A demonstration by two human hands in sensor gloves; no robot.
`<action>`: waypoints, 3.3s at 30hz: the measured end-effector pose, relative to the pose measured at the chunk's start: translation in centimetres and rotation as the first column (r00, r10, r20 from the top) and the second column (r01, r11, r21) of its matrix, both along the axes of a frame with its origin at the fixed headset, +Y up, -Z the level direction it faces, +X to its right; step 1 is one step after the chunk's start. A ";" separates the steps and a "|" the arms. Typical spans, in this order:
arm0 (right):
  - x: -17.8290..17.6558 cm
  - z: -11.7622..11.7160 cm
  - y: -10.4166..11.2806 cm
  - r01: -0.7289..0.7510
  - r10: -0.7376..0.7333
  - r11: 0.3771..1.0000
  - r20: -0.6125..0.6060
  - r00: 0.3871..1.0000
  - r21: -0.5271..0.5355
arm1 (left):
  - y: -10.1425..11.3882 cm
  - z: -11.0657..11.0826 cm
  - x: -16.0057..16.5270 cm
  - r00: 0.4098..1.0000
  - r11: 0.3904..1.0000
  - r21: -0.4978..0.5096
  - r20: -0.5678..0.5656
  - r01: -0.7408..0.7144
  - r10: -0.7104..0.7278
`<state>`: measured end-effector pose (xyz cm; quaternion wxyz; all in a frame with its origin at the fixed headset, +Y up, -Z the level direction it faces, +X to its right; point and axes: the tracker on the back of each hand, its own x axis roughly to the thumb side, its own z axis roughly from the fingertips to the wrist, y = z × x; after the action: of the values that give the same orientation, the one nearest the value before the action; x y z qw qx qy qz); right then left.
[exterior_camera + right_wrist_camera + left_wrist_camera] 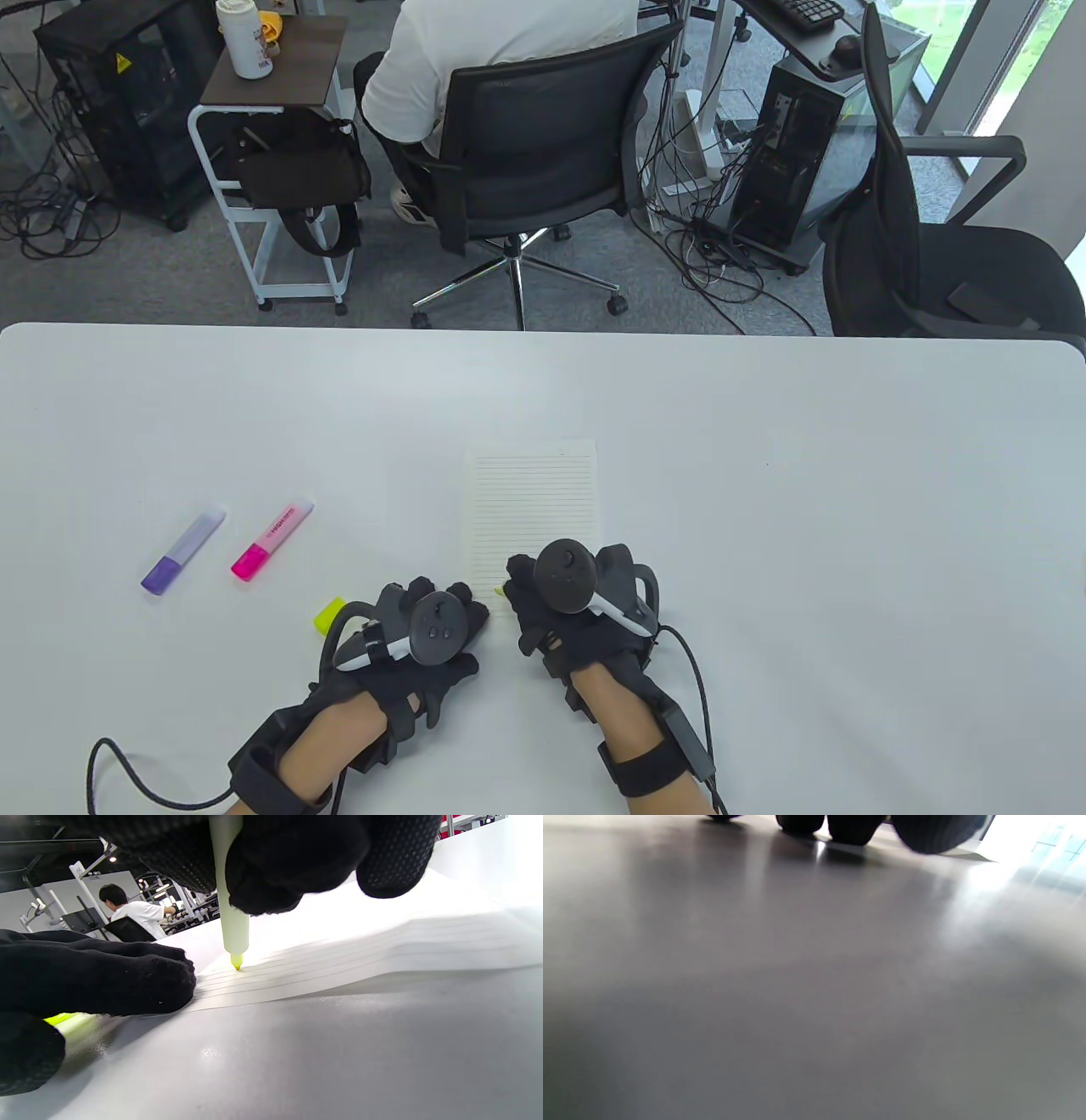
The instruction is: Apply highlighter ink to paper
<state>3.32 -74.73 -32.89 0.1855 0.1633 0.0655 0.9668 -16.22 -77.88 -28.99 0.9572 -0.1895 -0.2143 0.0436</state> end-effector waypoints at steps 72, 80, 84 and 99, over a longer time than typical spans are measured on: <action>0.7 0.1 0.2 0.036 -0.034 0.996 0.024 0.999 -0.081 | 0.0 -0.1 0.0 1.000 1.000 -0.029 -0.004 -0.002 0.002; 1.6 0.0 0.3 0.029 -0.022 0.995 0.076 0.997 -0.097 | 0.0 -0.1 0.0 1.000 1.000 -0.029 -0.004 -0.002 0.002; 1.8 0.0 0.4 0.022 -0.014 0.995 0.087 0.996 -0.096 | 0.0 -0.1 0.0 1.000 1.000 -0.029 -0.004 -0.002 0.002; 0.6 0.1 -0.5 0.038 -0.034 0.995 0.043 0.999 -0.087 | 0.0 -0.1 0.0 1.000 1.000 -0.029 -0.004 -0.002 0.002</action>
<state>3.95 -75.28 -32.82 0.2111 0.1361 0.1012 0.9626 -16.23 -77.87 -29.12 0.9547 -0.2032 -0.2120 0.0479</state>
